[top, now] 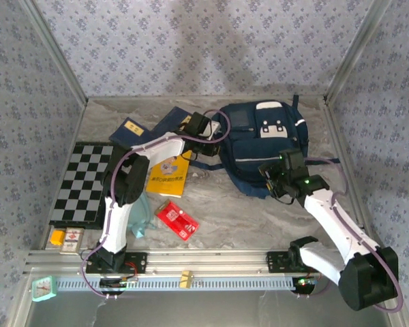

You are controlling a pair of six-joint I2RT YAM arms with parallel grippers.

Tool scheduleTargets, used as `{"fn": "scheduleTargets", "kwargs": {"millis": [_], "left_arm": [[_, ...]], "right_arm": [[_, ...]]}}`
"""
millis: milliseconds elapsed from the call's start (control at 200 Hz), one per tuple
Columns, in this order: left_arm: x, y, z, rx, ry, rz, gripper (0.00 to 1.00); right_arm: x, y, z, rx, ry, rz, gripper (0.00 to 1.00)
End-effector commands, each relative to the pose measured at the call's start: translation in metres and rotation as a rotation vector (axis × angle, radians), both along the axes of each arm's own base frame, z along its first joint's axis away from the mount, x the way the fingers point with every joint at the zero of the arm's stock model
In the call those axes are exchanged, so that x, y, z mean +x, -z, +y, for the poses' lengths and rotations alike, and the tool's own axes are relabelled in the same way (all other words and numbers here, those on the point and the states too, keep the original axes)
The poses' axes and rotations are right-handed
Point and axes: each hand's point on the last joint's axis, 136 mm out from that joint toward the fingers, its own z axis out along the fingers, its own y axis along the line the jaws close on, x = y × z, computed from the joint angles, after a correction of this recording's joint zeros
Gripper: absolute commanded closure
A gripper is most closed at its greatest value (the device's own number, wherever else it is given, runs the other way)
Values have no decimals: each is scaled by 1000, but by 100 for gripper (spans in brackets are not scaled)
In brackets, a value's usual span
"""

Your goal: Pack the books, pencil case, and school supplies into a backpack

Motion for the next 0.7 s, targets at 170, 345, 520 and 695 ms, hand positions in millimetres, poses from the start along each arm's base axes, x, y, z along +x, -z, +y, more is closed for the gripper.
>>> {"fn": "scheduleTargets", "kwargs": {"millis": [170, 345, 520, 695], "left_arm": [[-59, -82, 43, -131, -50, -10, 55], [-76, -66, 114, -57, -247, 45, 46], [-88, -49, 180, -43, -417, 85, 37], [-89, -34, 224, -21, -545, 114, 33]], "right_arm": [[2, -41, 29, -32, -291, -137, 15], [8, -47, 78, -25, -540, -178, 8], [14, -42, 135, -74, -738, -189, 7], [26, -30, 162, -114, -781, -175, 7]]}}
